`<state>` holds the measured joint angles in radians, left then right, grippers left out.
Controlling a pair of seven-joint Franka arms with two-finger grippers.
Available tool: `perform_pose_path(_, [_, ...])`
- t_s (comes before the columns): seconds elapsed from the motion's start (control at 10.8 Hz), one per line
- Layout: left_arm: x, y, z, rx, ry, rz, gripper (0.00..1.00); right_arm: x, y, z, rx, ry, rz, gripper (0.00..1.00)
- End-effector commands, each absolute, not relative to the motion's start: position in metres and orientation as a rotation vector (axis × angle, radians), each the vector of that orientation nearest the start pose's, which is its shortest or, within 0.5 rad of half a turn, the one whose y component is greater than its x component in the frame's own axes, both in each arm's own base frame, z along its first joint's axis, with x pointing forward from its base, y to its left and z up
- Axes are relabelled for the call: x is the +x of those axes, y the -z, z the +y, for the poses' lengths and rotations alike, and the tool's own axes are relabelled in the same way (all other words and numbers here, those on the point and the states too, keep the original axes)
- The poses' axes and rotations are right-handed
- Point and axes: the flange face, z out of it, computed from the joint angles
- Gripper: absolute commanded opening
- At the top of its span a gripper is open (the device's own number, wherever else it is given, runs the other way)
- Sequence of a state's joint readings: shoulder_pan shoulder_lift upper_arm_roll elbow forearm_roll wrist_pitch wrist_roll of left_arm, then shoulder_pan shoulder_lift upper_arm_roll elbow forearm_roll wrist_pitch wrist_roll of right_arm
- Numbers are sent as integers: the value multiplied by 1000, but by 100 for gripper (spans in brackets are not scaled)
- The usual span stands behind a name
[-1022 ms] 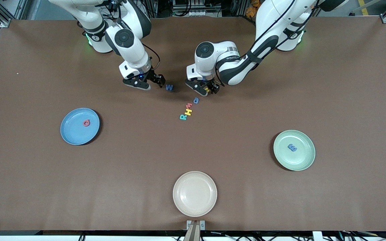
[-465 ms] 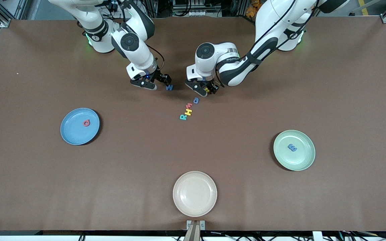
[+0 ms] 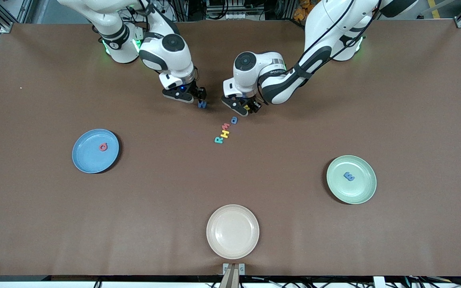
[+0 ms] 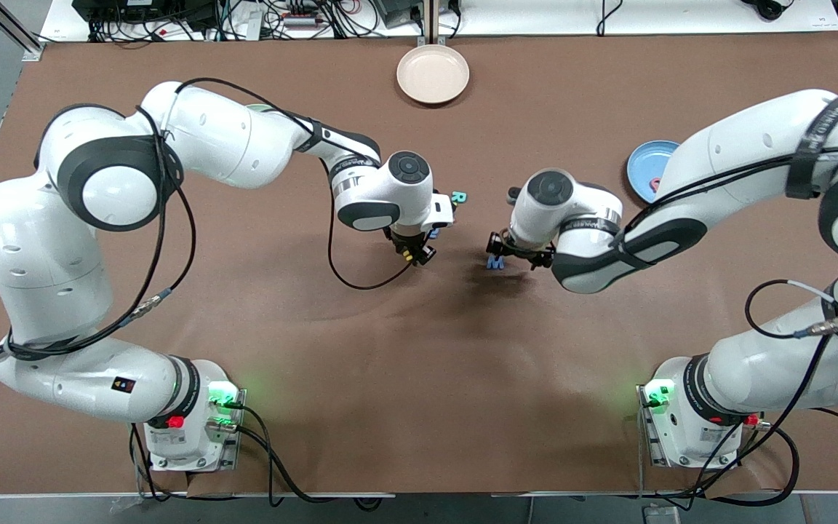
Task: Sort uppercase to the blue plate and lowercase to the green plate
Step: 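Grasp the yellow h with the left gripper while the right gripper grasps M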
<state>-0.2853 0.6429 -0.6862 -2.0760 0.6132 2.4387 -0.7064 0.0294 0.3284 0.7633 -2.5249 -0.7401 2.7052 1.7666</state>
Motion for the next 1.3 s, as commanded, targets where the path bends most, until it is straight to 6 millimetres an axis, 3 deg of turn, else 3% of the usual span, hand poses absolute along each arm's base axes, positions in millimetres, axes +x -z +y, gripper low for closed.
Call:
perform_pose_path(0.0, [320,-169,-474,-2946,-57,1016,47,288,-178,363,-3077,156,576,90])
perform_pose_path(0.19, [321,-169,-473,-2946,-57,1014,36,292,-177,366,-3062,125,633,91])
perform_pose_path(0.46, [323,-169,-472,-2948,-55,1009,3,295,-178,372,-3044,93,682,90])
perform_pose_path(1.21, [344,-175,-459,-2948,-32,953,0,284,-172,378,-3052,64,667,79])
